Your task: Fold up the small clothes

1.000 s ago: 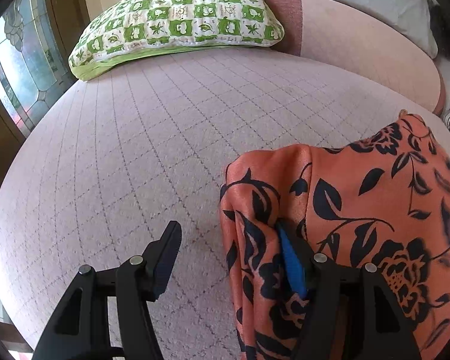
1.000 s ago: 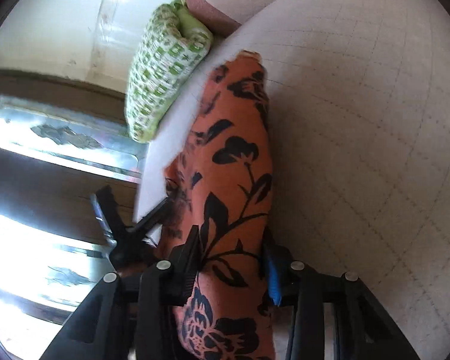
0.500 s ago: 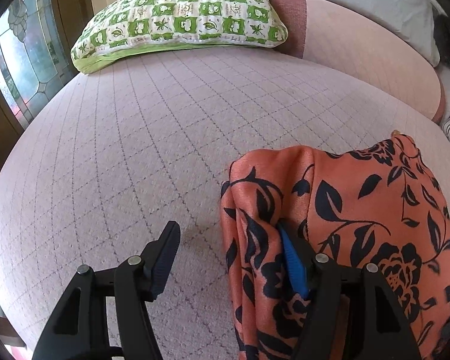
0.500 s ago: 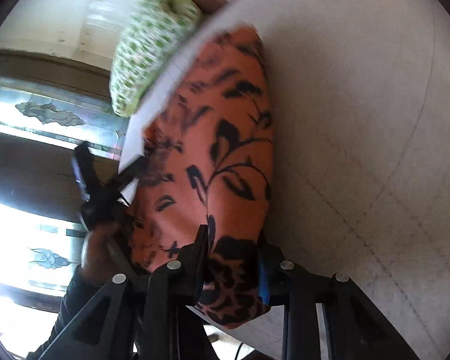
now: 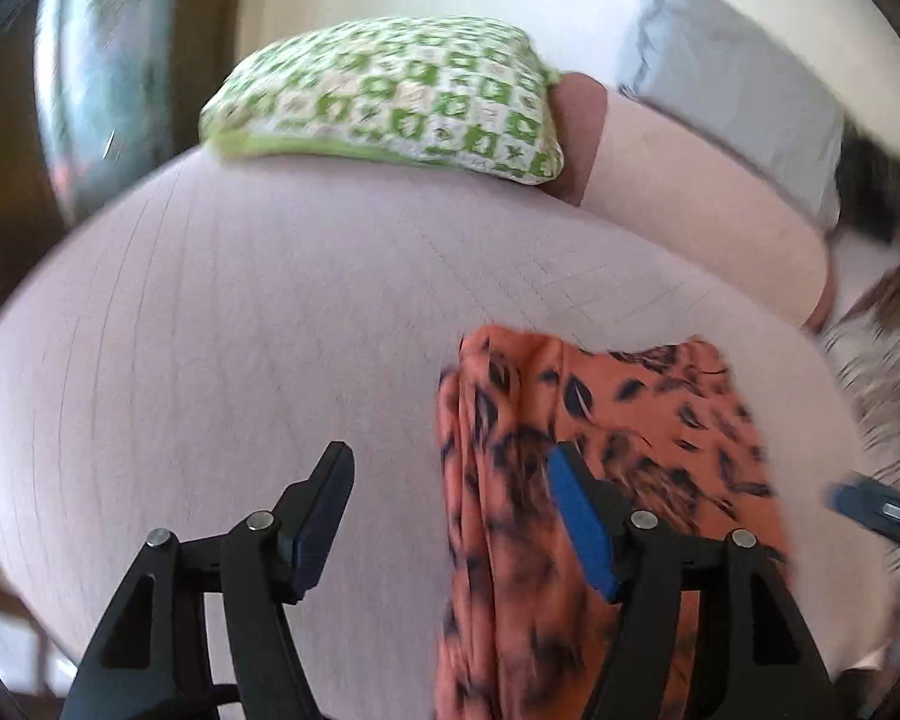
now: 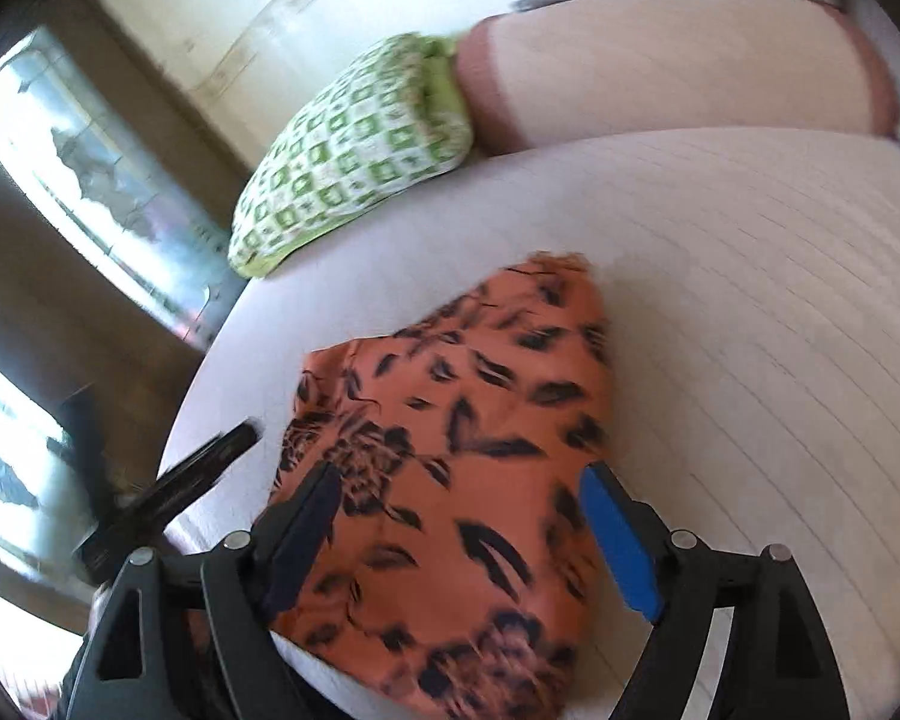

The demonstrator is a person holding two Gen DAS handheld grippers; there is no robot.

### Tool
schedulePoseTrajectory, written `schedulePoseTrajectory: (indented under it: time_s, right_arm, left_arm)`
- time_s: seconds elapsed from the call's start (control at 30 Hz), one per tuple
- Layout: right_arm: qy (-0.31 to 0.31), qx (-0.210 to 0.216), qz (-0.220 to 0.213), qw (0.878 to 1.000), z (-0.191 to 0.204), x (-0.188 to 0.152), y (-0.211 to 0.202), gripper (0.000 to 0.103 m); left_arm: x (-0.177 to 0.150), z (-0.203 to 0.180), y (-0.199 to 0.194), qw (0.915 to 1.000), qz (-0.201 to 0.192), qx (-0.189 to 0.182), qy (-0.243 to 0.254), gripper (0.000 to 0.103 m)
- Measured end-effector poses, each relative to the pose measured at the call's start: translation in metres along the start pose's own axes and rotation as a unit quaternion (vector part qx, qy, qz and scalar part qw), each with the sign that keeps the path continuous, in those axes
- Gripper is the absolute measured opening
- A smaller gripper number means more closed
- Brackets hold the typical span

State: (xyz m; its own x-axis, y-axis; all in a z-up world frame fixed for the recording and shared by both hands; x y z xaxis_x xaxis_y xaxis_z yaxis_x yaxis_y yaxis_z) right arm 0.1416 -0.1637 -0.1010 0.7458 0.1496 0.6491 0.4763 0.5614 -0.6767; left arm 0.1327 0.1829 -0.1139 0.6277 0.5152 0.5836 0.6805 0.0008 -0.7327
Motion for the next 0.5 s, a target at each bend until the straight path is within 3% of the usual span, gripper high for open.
schedulePoseTrajectory:
  time_s: [0.1, 0.2, 0.23, 0.27, 0.33, 0.37, 0.4, 0.43, 0.47, 0.5]
  right_arm:
    - [-0.011, 0.006, 0.025, 1.000, 0.011, 0.000, 0.032, 0.084]
    - [-0.025, 0.002, 0.062, 0.998, 0.014, -0.014, 0.062, 0.084]
    - [-0.035, -0.002, 0.063, 0.997, 0.014, -0.019, 0.067, 0.084]
    - [-0.042, -0.002, 0.060, 0.997, 0.017, -0.019, 0.071, 0.084]
    - [-0.043, 0.009, 0.058, 0.997, 0.019, -0.020, 0.070, 0.084]
    - [-0.040, 0.015, 0.058, 0.997, 0.017, -0.021, 0.070, 0.084]
    - [-0.037, 0.018, 0.057, 0.998, 0.015, -0.022, 0.069, 0.084]
    - [-0.034, 0.021, 0.057, 0.998, 0.013, -0.022, 0.069, 0.084]
    - [-0.031, 0.024, 0.058, 0.998, 0.010, -0.023, 0.069, 0.084]
    - [-0.027, 0.031, 0.062, 0.997, 0.009, -0.025, 0.070, 0.084]
  left_arm:
    - [-0.034, 0.019, -0.006, 0.9948, 0.064, -0.058, -0.054, 0.072]
    - [-0.065, 0.020, 0.009, 0.9893, 0.106, -0.085, -0.053, 0.071]
    - [-0.073, 0.019, 0.020, 0.9880, 0.123, -0.083, -0.044, 0.039]
    - [-0.083, 0.027, 0.035, 0.9808, 0.157, -0.089, -0.073, 0.031]
    - [-0.080, 0.037, 0.032, 0.9698, 0.165, -0.116, -0.138, 0.021]
    - [-0.077, 0.031, 0.020, 0.9748, 0.145, -0.114, -0.125, 0.021]
    - [-0.078, 0.020, 0.008, 0.9860, 0.106, -0.102, -0.078, 0.021]
    - [-0.085, 0.015, 0.014, 0.9913, 0.097, -0.080, -0.040, 0.023]
    - [-0.099, 0.020, 0.035, 0.9882, 0.131, -0.065, -0.045, 0.025]
    - [-0.097, 0.027, 0.037, 0.9850, 0.129, -0.082, -0.081, 0.027]
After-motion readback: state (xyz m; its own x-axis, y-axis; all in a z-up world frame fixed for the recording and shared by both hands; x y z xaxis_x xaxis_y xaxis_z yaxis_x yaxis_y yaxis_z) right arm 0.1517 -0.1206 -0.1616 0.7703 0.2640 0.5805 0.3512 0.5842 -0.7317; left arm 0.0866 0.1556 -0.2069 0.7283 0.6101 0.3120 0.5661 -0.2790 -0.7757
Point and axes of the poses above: each gripper's, at about its wrist camera, not at the fingertips, and y roughly the way its jaws point, z to its left, x to its top, the point moved 5 cm from there along y, roughly the way its jaws point, and after that the axes turned 11 degrees about -y, right-handed, at the moved point
